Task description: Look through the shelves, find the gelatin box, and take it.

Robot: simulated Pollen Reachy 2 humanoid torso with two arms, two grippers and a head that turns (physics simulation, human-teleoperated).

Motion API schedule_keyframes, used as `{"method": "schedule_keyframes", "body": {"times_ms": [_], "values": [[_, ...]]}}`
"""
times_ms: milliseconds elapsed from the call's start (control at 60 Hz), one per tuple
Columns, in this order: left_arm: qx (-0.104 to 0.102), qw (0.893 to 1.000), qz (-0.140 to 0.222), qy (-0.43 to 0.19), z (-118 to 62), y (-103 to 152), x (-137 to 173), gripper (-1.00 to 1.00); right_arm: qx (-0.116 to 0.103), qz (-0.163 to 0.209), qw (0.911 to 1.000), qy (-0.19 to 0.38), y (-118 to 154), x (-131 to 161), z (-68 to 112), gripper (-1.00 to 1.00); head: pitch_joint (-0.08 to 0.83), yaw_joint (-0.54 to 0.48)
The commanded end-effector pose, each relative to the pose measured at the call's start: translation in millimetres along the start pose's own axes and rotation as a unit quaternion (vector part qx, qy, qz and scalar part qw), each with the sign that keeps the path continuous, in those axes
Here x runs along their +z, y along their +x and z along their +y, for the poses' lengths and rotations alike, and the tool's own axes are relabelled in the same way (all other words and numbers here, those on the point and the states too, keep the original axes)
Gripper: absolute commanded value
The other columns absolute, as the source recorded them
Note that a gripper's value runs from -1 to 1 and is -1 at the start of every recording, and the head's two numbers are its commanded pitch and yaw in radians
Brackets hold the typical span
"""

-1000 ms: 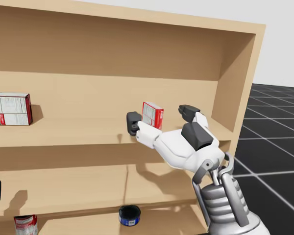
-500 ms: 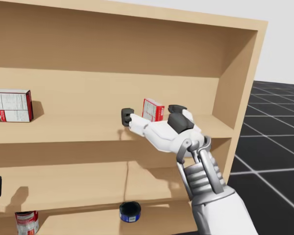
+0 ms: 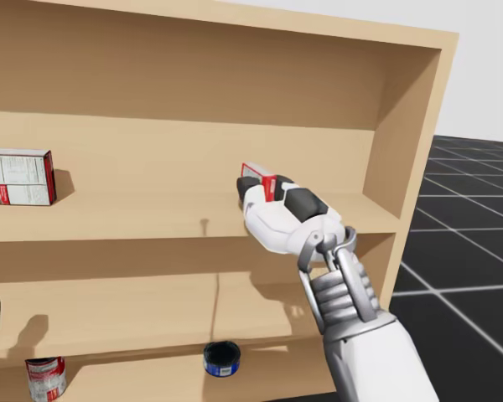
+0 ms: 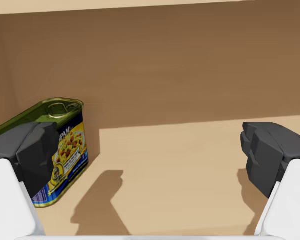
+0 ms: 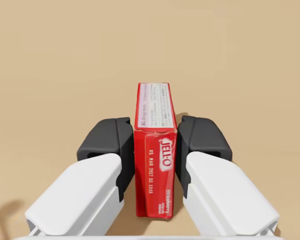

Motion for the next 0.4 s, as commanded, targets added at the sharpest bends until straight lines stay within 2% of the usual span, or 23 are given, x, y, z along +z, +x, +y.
{"method": "schedule_keyframes", "body": {"times_ms": [17, 133, 283, 400], "values": [[0.001, 1.0, -0.001, 0.002, 0.3, 0, 0, -1.0, 0.01, -0.023, 0.9996, -0.011, 17, 10, 4.1, 1.0, 0.199, -0.25], [0.002, 1.0, -0.002, 0.002, 0.1, 0, 0, -1.0, 0.024, -0.072, 0.9971, -0.013, 35, 32, 10.1, 1.0, 0.201, -0.25], [0.002, 1.0, -0.002, 0.002, -0.4, 0, 0, -1.0, 0.044, -0.093, 0.9946, -0.006, 43, 70, 20.9, 1.0, 0.2, -0.26], [0.001, 1.0, -0.002, 0.002, -0.5, 0, 0, -1.0, 0.049, -0.107, 0.9931, 0.003, 40, 101, 28.6, 1.0, 0.202, -0.25]]}}
